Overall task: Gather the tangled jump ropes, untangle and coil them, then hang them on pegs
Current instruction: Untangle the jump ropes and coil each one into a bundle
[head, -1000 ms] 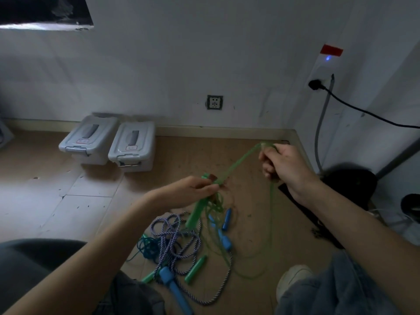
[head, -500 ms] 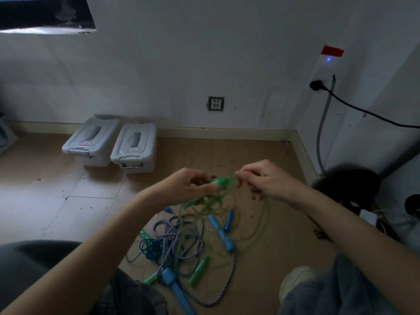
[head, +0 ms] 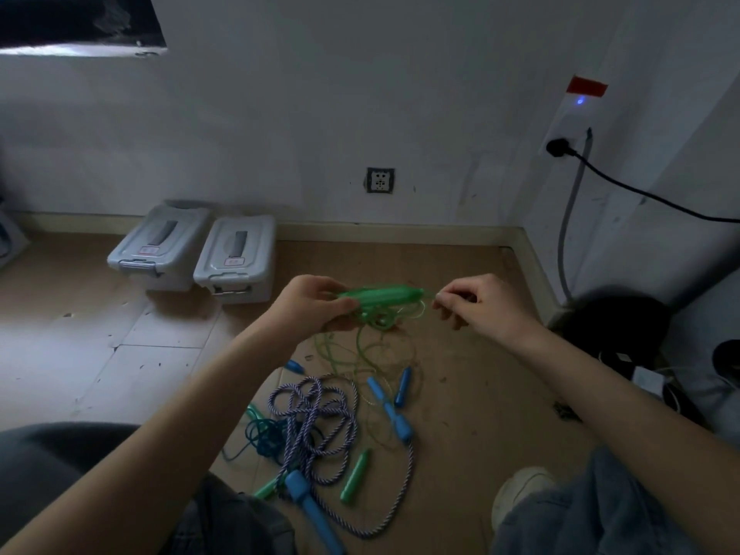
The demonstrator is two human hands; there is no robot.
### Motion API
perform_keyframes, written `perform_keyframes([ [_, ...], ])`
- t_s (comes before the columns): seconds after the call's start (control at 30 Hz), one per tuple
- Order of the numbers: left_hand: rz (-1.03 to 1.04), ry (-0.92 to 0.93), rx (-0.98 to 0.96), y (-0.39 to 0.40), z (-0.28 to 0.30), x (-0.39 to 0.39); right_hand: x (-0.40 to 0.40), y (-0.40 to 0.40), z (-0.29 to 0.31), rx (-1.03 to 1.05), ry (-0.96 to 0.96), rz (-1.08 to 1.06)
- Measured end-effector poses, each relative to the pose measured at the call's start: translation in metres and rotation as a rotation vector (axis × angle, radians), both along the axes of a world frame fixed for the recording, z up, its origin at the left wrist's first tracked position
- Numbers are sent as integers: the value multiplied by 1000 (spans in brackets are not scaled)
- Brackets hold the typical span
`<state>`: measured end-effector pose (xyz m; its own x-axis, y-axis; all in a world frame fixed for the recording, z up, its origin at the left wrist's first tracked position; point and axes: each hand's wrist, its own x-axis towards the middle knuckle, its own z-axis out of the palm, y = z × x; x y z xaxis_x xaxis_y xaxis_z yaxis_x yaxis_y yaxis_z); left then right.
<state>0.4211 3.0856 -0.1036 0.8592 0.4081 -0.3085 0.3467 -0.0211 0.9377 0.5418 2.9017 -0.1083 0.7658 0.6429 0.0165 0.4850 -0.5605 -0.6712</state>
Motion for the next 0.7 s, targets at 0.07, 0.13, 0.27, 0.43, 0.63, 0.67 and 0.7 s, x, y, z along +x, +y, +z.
perform_keyframes([
  [0.07,-31,-4,136,-1,1,0,-2,-1,2,196,312,-31],
  [0.13,-116,0,156,-4,3,0,-4,-1,5,371,606,2],
  [0.27,-253,18,7,-13,6,-2,-6,0,3,260,468,92],
  [0.43,-163,19,-40,-6,6,-4,9,-5,5,354,411,-188],
  [0.63,148,74,56,14,-10,2,15,-8,7,493,424,-320],
  [0.67,125,139,185,16,-14,2,13,-7,8,517,467,-308],
  [0.7,52,215,398,18,-17,0,13,-6,10,547,507,-292],
])
